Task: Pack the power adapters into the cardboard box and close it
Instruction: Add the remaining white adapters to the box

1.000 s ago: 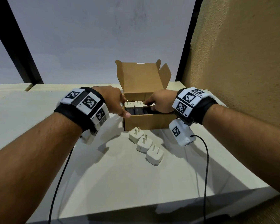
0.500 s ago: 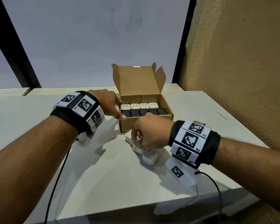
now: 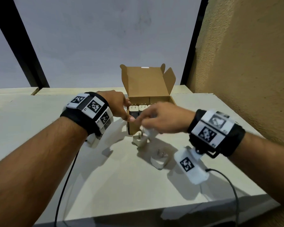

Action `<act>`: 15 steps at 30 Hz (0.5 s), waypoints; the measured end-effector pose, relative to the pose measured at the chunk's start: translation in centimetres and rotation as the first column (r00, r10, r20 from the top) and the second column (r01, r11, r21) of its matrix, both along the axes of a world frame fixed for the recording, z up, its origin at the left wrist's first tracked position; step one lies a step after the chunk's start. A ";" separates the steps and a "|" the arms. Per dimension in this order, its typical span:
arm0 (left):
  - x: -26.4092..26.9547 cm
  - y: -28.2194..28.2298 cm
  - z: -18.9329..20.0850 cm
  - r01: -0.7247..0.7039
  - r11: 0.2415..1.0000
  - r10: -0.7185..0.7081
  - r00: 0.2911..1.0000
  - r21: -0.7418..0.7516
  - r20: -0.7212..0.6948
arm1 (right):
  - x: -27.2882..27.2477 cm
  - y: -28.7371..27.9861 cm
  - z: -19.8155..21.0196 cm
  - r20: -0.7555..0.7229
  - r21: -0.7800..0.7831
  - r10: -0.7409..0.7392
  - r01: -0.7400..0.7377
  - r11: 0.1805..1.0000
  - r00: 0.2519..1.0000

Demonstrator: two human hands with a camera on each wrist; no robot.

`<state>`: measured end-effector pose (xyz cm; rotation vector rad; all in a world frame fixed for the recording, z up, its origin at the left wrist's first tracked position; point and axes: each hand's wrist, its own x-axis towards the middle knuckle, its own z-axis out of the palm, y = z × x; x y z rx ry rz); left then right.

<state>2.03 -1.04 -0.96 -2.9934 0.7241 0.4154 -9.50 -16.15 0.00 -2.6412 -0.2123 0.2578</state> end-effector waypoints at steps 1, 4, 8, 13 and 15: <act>0.0 0.1 0.0 0.000 1.000 0.000 1.000 -0.003 -0.002 | 0.5 -0.4 0.7 -0.013 0.092 -0.039 0.040 0.995 0.999; -0.1 0.1 0.0 -0.011 1.000 0.011 1.000 -0.015 0.001 | 2.1 -1.4 1.7 -0.011 0.283 -0.171 0.167 0.944 0.985; 0.2 0.0 -0.2 -0.020 1.000 0.020 1.000 -0.022 -0.002 | 4.5 -2.4 1.4 0.072 0.351 -0.290 0.248 0.903 0.954; 0.3 0.1 -0.2 -0.017 1.000 0.017 1.000 -0.025 0.002 | 6.7 -2.2 0.0 0.172 0.158 -0.237 0.210 0.965 0.956; 0.3 0.1 -0.2 -0.013 0.999 0.013 1.000 -0.034 0.001 | 7.6 -2.0 -0.6 0.190 0.068 -0.218 0.208 0.976 0.957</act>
